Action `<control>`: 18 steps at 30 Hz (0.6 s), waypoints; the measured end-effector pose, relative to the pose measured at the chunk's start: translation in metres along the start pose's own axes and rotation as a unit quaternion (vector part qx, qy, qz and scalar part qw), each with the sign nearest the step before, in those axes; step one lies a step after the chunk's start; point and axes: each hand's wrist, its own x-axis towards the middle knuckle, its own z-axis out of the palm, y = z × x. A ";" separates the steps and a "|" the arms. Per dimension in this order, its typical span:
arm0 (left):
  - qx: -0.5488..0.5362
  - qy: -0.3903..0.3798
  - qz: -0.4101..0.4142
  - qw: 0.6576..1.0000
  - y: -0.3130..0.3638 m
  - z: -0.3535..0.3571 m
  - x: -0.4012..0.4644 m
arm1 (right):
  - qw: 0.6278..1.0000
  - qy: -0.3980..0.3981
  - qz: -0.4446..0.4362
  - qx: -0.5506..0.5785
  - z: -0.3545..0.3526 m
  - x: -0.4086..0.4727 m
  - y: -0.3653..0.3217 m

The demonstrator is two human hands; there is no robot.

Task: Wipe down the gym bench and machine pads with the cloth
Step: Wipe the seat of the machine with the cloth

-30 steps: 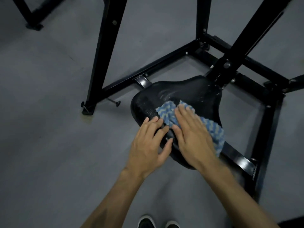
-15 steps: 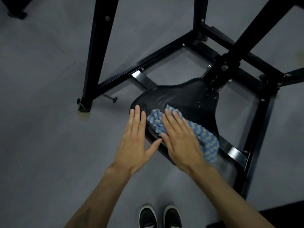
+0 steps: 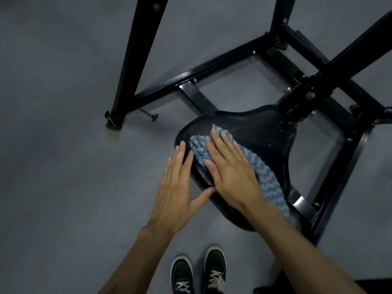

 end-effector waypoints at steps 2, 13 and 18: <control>-0.024 0.004 -0.023 0.999 0.000 -0.001 0.001 | 1.000 -0.010 -0.014 -0.002 -0.005 0.015 0.011; -0.074 -0.015 -0.052 0.996 -0.007 -0.006 0.002 | 0.999 0.041 -0.006 0.002 0.016 0.009 -0.015; -0.078 -0.019 -0.058 0.995 -0.004 -0.007 0.000 | 0.988 0.084 0.126 -0.009 0.012 0.006 -0.018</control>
